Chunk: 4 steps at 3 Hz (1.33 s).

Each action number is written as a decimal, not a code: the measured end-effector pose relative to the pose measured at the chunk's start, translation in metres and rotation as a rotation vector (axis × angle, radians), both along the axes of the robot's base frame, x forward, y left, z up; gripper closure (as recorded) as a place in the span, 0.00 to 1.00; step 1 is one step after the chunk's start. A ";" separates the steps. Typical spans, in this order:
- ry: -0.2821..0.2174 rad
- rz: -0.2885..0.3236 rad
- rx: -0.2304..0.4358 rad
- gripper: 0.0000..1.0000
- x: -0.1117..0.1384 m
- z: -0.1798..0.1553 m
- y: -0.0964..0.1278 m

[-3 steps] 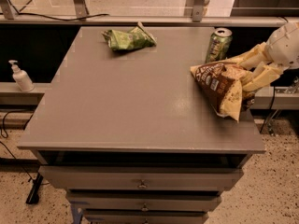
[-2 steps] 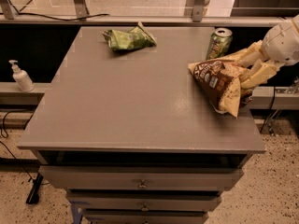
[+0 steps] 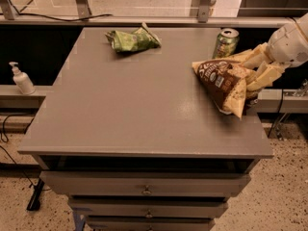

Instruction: Move brown chip bag near green can

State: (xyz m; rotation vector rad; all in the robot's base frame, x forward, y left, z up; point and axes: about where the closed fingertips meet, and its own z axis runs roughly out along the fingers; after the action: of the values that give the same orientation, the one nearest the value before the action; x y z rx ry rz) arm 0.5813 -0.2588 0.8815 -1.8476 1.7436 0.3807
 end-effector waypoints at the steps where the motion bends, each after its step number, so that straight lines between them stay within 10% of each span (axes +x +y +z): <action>1: 0.009 -0.003 -0.004 0.35 0.000 -0.003 -0.003; 3: 0.020 0.005 -0.019 0.00 0.001 -0.008 -0.002; 4: 0.018 0.004 -0.023 0.00 0.000 -0.007 -0.002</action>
Offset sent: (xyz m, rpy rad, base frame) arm -0.0088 -0.0079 -0.0052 -0.0241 0.0384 0.0132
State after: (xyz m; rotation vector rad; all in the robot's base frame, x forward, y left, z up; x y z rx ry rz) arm 0.5811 -0.2612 0.8741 -1.8699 1.7635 0.3818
